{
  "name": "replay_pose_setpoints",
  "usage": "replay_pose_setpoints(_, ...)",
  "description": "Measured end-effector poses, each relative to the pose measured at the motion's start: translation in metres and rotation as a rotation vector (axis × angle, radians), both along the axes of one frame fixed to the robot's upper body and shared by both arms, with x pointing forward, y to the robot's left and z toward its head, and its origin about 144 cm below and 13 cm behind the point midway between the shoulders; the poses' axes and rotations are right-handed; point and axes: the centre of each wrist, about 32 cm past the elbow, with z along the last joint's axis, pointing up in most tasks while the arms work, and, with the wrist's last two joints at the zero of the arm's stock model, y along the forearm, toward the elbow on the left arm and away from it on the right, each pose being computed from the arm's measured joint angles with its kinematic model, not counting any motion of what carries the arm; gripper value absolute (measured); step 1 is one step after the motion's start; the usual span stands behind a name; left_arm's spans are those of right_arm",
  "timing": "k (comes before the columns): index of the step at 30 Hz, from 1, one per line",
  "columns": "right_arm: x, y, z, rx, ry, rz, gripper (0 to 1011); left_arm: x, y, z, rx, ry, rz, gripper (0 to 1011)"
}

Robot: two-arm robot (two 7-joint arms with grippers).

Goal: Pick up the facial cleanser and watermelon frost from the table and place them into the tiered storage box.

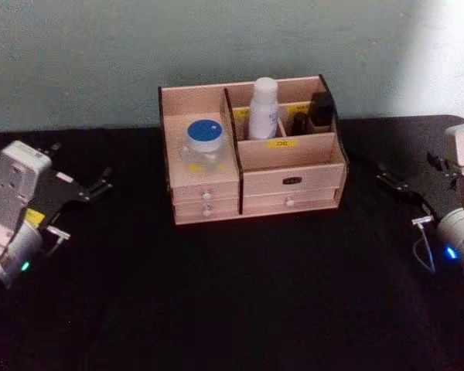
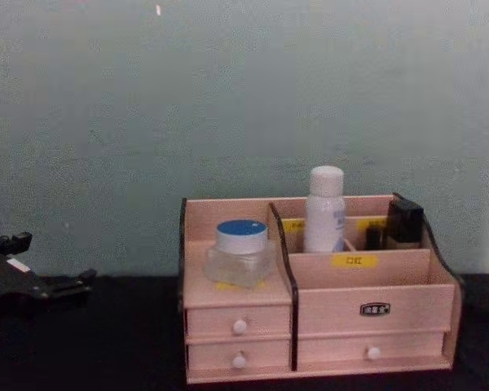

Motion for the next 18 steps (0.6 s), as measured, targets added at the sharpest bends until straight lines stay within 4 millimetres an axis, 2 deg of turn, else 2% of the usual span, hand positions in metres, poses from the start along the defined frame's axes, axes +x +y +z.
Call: replay_pose_setpoints(18,-0.0004,0.0001,0.0003,0.0,0.0,0.002,1002,0.0,0.0,0.0,0.0,0.0,0.0,1001)
